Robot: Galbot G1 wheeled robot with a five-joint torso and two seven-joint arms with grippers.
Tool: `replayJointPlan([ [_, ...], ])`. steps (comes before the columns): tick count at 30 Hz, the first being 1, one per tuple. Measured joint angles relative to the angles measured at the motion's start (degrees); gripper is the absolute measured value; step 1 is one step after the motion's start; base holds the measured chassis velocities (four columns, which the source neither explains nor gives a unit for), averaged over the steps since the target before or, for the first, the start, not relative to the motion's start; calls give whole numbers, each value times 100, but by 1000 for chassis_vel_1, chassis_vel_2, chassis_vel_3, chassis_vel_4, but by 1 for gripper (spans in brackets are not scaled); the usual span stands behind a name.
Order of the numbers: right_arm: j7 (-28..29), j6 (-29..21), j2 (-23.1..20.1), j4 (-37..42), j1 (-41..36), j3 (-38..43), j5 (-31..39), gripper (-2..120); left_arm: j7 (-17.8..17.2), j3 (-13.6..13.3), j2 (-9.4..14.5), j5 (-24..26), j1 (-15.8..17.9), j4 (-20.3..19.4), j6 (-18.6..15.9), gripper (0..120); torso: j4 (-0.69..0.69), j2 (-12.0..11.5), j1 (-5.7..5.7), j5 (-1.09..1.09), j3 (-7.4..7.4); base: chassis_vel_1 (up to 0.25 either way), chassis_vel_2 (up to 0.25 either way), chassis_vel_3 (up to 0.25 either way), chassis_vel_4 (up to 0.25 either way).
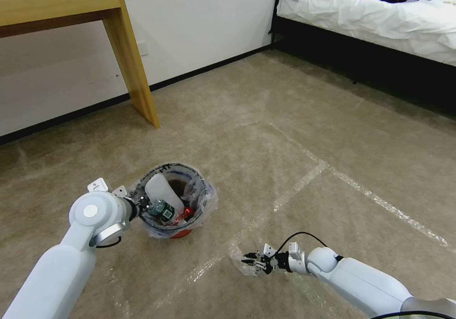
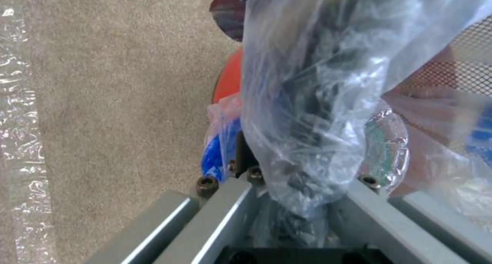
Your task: Pick up the trash bin and place the garbage on the floor into it.
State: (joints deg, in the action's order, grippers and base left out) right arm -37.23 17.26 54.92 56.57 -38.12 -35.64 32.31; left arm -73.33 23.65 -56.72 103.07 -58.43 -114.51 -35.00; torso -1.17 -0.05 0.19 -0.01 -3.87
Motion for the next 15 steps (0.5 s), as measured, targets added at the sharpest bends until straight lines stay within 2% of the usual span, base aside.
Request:
replayJointPlan([
  [10,52,-62,-43,186,-53,273,118,0,-7,1,8,-18,-40,-47,12,0,0,0,0,0,0,0,0,0,0],
  [15,64,-95,-169,586,-45,865,374,0,-17,-3,35,-12,-31,-81,23,0,0,0,0,1,0,0,0,0,0],
])
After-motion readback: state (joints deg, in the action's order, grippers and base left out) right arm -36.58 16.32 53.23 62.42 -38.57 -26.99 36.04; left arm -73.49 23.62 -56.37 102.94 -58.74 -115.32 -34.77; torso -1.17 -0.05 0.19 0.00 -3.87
